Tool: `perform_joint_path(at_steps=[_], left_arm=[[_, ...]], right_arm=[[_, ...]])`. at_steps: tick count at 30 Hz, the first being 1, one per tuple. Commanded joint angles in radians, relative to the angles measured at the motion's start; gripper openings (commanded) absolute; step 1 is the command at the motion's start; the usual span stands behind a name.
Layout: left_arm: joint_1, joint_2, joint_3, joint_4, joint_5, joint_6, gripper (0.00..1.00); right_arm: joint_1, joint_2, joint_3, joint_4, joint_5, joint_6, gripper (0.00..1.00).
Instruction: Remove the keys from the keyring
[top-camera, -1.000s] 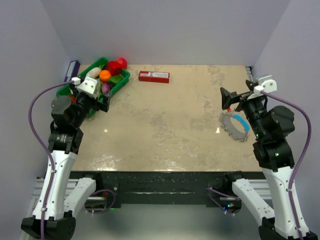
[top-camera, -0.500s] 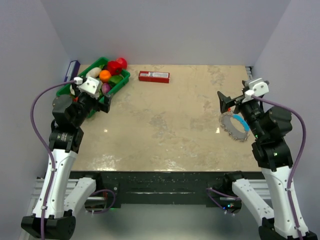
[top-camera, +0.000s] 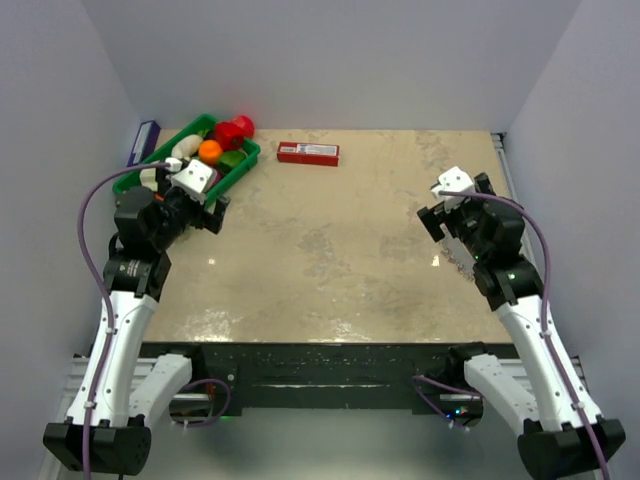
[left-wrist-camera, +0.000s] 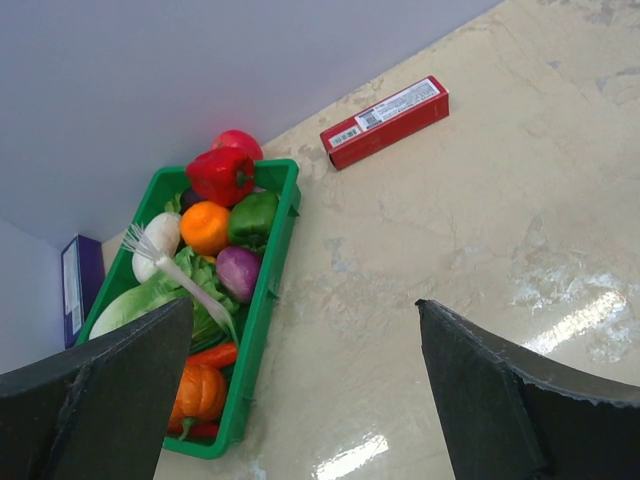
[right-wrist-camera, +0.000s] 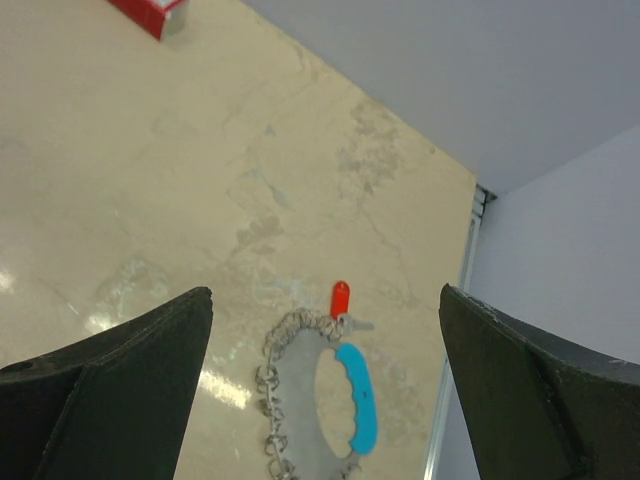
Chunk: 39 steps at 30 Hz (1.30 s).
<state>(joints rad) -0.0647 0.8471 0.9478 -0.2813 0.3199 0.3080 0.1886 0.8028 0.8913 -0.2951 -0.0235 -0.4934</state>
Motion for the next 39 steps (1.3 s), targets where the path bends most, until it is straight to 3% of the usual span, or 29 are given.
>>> perform_joint_path(at_steps=[1, 14, 27, 39], left_arm=[[0.005, -0.008, -0.024, 0.011, 0.025, 0.029, 0.99], [0.005, 0.020, -0.070, 0.001, 0.074, 0.068, 1.00], [-0.006, 0.104, -0.035, 0.027, 0.082, 0.026, 1.00], [-0.145, 0.190, -0.060, 0.100, -0.036, 0.028, 1.00]], right_arm=[[-0.005, 0.059, -0.029, 0.016, 0.098, -0.073, 0.99], [-0.032, 0.223, -0.046, 0.016, 0.145, -0.111, 0.99], [-0.136, 0.334, -0.022, 0.031, 0.067, -0.079, 0.99], [-0.173, 0.418, 0.035, 0.024, 0.028, -0.031, 0.99]])
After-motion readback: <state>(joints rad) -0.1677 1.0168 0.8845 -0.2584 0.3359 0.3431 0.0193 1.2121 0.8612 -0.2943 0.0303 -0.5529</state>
